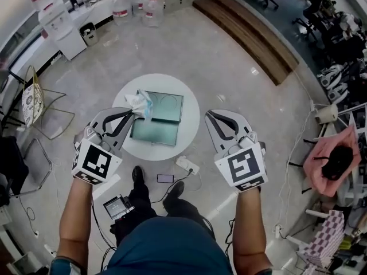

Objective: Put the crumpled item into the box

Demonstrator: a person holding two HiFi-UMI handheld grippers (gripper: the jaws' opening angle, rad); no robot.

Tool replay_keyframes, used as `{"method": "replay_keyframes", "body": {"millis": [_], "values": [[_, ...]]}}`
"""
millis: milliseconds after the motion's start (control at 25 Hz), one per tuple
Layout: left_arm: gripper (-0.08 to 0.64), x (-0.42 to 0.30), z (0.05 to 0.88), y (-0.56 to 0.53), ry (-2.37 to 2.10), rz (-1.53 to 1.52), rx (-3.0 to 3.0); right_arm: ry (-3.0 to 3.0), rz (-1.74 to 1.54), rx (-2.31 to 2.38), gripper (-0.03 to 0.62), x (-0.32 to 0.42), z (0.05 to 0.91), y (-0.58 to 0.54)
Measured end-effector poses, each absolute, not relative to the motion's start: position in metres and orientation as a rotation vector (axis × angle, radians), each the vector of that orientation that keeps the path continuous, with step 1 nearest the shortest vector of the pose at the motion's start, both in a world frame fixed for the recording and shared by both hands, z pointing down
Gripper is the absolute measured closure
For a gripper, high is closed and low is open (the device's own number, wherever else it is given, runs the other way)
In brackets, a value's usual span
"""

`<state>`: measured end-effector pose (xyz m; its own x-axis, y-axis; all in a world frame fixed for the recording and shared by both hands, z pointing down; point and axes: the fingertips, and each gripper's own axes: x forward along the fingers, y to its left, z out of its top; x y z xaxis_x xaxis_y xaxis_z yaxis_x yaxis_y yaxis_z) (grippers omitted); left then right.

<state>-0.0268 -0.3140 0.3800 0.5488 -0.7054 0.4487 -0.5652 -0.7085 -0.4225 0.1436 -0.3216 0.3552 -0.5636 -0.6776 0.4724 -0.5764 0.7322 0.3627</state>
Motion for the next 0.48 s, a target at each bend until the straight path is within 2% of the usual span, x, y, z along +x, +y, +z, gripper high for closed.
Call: {"method": "replay_keyframes", "body": {"millis": [480], "values": [[0.54, -0.024, 0.467, -0.355, 0.961, -0.955, -2.676, -2.273, -0.09, 0.953, 0.552, 0.139, 0.432, -0.351]]}}
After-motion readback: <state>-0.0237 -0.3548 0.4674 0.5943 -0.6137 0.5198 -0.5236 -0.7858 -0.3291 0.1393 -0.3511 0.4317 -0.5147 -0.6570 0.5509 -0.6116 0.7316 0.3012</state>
